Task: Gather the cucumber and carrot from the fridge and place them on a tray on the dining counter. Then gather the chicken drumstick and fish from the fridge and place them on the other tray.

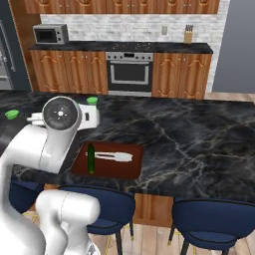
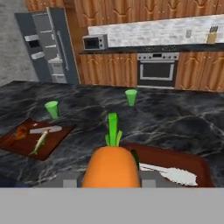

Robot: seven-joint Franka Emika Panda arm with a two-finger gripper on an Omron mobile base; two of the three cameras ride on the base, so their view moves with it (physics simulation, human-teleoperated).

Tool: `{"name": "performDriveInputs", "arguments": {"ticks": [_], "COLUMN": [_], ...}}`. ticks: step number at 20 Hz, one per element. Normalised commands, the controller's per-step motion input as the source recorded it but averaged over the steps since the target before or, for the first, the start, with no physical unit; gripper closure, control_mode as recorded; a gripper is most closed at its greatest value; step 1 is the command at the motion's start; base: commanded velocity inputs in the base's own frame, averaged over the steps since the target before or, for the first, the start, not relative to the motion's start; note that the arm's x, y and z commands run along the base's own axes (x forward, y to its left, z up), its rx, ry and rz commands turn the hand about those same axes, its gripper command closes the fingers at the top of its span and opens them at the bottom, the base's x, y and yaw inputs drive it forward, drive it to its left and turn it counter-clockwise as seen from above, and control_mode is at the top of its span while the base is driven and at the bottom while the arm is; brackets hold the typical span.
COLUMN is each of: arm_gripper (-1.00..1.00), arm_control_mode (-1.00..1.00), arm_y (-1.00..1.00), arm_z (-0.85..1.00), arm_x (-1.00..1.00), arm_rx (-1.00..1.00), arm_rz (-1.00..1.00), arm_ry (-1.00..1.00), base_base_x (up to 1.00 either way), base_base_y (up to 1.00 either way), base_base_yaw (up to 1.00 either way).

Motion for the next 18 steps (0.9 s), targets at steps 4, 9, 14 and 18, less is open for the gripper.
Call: {"name": "performDriveInputs", "arguments": {"ticks": [4, 9, 14, 18], "arm_gripper": [1.00, 1.00, 1.00, 1.00], "arm_control_mode": [-1.00, -1.00, -1.00, -1.00], "arm_y": [-0.30, -0.15, -0.03, -0.20], "arm_z": [-0.63, -0.72, -0.67, -0.69], "arm_x": [0.75, 0.46, 0.35, 0.20], "arm_rx": [0.00, -0.03, -0.10, -0.09], "arm_rz": [0.04, 0.00, 0.00, 0.01], "arm_ry": [0.29, 0.25, 0.16, 0.02], "base_base_x": [0.00, 0.00, 0.00, 0.00], "base_base_y": [0.00, 0.00, 0.00, 0.00], "base_base_yaw": [0.00, 0.00, 0.00, 0.00]}}
